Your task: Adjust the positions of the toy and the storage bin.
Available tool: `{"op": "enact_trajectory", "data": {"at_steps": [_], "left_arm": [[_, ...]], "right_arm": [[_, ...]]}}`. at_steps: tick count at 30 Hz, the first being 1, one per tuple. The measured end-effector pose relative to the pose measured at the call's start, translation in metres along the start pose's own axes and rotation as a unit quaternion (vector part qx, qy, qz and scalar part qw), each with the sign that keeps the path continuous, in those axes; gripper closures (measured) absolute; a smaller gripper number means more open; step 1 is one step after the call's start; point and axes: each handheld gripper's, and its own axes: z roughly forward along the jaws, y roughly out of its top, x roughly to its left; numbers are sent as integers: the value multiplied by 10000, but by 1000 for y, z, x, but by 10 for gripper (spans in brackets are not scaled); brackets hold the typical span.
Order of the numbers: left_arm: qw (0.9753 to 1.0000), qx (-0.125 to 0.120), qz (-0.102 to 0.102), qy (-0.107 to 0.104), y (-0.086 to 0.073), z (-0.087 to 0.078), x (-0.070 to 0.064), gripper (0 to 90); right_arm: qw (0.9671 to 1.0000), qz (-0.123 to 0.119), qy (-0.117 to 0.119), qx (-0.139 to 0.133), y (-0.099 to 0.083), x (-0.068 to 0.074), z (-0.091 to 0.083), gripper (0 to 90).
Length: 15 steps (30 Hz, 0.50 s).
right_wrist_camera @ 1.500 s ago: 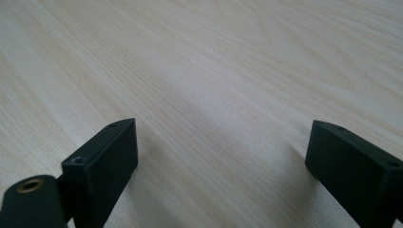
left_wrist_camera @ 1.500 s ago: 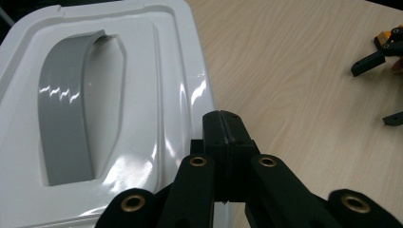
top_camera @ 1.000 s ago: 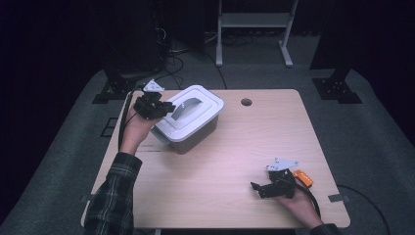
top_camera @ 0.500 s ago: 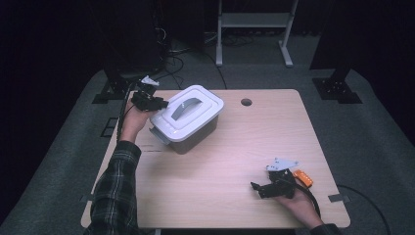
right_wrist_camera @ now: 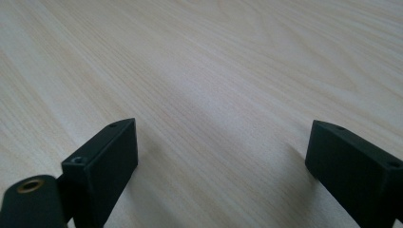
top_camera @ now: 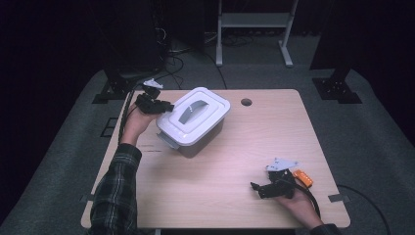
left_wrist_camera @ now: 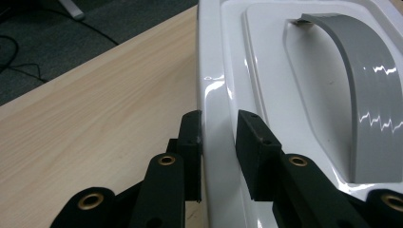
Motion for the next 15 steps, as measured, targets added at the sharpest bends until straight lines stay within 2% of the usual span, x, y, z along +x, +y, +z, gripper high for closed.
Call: {"op": "enact_trajectory", "data": {"at_steps": [5, 11, 13, 15], "left_arm": [[9997, -7, 120, -229, 0, 2, -17, 714], [9989, 12, 328, -338, 2, 5, -39, 710], [9985, -14, 340, -438, 2, 7, -45, 709], [9977, -37, 380, -558, 3, 8, -52, 707]], "right_arm": [[10000, 2, 1, -2, 0, 0, 0, 94], [10000, 11, 2, 3, 0, 1, 0, 94], [9999, 22, -32, 127, 3, 1, -1, 94], [9997, -88, -63, 220, 6, 3, -2, 94]]}}
